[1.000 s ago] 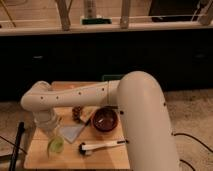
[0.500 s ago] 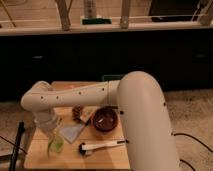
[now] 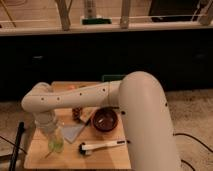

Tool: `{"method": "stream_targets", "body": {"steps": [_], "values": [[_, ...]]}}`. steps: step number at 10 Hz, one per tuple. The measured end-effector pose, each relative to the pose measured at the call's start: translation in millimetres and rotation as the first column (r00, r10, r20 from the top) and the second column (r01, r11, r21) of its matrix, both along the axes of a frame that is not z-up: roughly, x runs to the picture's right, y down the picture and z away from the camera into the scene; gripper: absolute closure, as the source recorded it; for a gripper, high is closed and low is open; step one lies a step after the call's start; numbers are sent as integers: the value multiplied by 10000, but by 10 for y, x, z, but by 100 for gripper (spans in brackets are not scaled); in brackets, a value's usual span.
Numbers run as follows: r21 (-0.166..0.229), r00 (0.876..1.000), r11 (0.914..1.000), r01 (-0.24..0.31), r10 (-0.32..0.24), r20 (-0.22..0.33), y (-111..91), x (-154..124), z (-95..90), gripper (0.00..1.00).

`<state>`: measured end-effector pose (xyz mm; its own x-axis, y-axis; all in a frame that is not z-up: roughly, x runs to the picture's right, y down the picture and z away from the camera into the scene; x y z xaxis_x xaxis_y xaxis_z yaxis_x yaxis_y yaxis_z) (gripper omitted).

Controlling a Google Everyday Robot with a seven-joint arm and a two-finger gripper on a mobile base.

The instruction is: Place fork in plastic cup

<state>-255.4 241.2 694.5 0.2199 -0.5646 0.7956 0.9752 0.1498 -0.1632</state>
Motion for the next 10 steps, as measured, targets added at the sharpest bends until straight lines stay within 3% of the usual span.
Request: {"method": "stream_targets", "body": {"steps": [10], "values": [[-8, 10000, 10000, 75, -75, 34, -29, -12, 8, 20]]}}
